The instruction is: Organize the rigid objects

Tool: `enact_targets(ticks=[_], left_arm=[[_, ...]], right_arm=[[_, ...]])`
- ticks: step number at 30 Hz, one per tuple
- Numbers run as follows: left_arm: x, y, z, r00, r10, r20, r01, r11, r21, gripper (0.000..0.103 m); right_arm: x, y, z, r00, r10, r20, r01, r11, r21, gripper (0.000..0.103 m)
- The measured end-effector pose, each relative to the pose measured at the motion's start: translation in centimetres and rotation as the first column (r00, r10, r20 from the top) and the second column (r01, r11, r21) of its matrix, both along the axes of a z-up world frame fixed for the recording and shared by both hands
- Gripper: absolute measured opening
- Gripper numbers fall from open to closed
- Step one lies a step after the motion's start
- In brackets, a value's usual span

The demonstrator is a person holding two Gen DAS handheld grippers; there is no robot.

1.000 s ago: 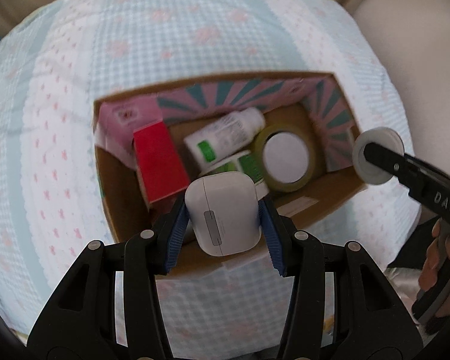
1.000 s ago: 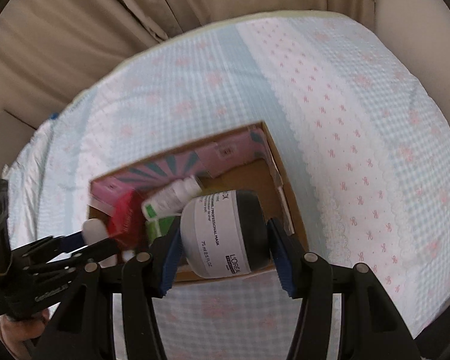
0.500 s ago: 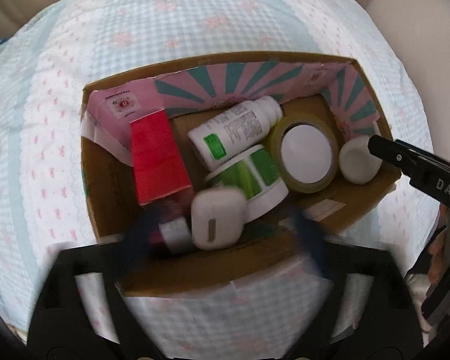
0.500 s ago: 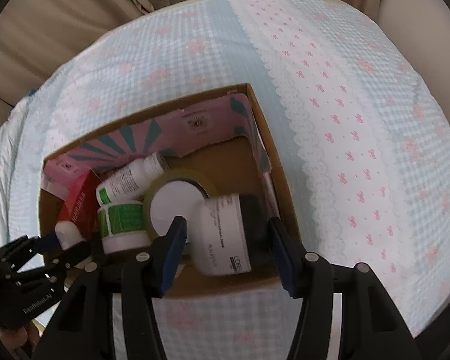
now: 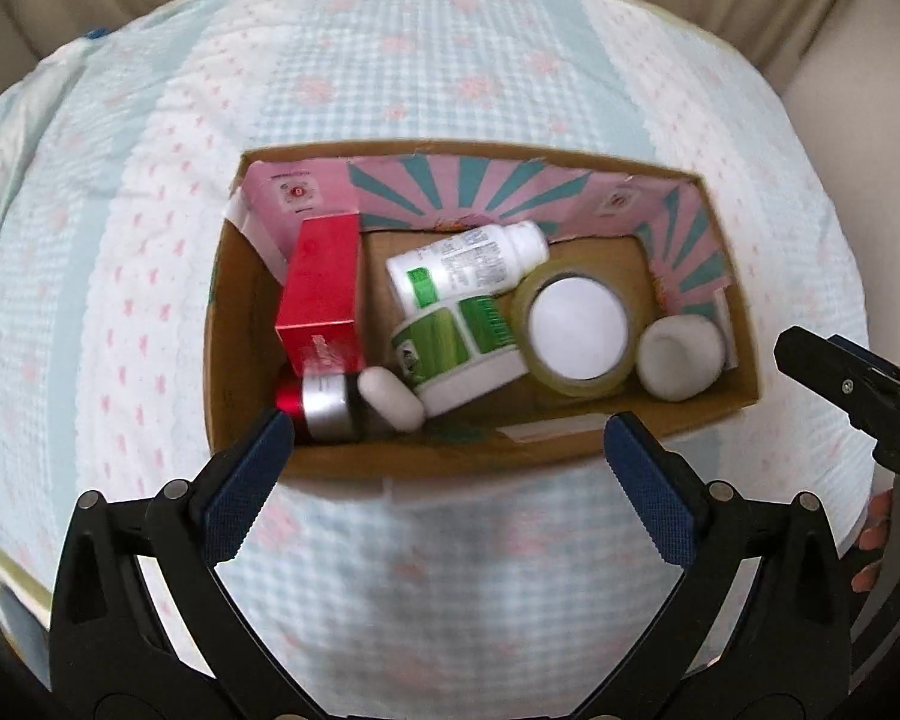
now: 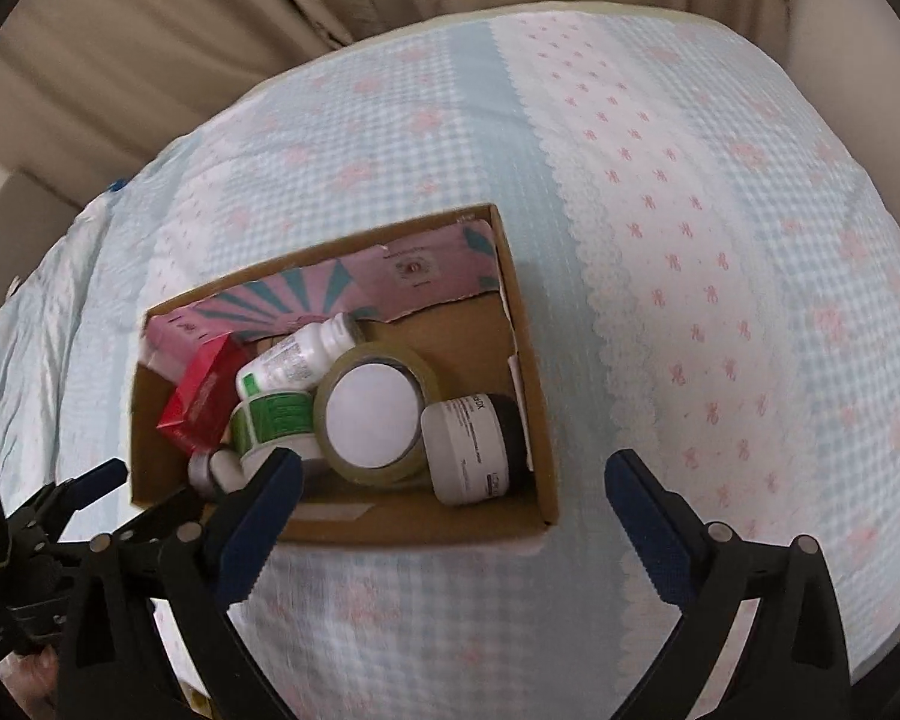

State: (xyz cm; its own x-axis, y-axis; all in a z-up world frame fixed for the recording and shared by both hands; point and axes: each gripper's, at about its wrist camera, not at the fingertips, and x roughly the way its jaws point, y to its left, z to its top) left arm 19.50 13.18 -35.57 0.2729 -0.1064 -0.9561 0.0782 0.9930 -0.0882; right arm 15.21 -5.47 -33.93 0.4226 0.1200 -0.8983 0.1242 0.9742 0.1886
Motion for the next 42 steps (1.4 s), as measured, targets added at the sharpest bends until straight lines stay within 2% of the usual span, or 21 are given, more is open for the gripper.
enact_targets(ticks=[5,10,13,17,22,26,31,34,42], left_arm=[[-1.5,-2.1,5.6,0.997,0.032,0.071,-0.031,0.999,-0.013,0.103],[-2.5,-4.1,13.6,0.983,0.026,0.182,-0.024,1.000,-0.018,0.103],[-3.5,-5.3,19.4,0.963,0.016,0.271,-0.009,1.000,-0.027,0.103],[-5.3,-6.2,26.4,0.912,0.021,0.410,-0.005,0.999,-0.040,0.103],[-8.5,-6.8,32.8,0.836,0.025,0.548,-0.003,0.999,-0.041,0.103],[-11.0,-7.0,35.1,0.796,0.028,0.605,0.001,0.999,-0.047,0.103],[-14.5,-7.4,36.3,0.746,0.020,0.665,0.003,0.999,-0.033,0.103],[-15.4,-7.7,36.7,0.741,0.014,0.672,0.010,0.999,-0.032,0.103],[-16.6,-8.1,37.2,0.729,0.011,0.685,0.013,1.000,-0.029,0.103]], right_arm=[[-1.4,-1.1,4.5,0.997,0.056,0.046,-0.055,0.998,-0.020,0.100],[-3.6,-2.3,11.4,0.987,0.106,0.123,-0.099,0.993,-0.059,0.100],[-5.3,-2.9,16.1,0.974,0.122,0.192,-0.102,0.989,-0.110,0.100],[-8.0,-3.7,22.2,0.947,0.120,0.299,-0.067,0.981,-0.184,0.100],[-11.8,-4.1,28.3,0.903,0.111,0.416,-0.011,0.972,-0.236,0.100],[-14.5,-4.2,31.2,0.869,0.101,0.484,0.038,0.962,-0.269,0.100],[-17.0,-4.1,32.5,0.844,0.083,0.531,0.077,0.959,-0.271,0.100],[-17.9,-4.1,32.6,0.837,0.086,0.540,0.092,0.951,-0.295,0.100],[-19.6,-4.6,33.2,0.819,0.060,0.570,0.118,0.956,-0.270,0.100]])
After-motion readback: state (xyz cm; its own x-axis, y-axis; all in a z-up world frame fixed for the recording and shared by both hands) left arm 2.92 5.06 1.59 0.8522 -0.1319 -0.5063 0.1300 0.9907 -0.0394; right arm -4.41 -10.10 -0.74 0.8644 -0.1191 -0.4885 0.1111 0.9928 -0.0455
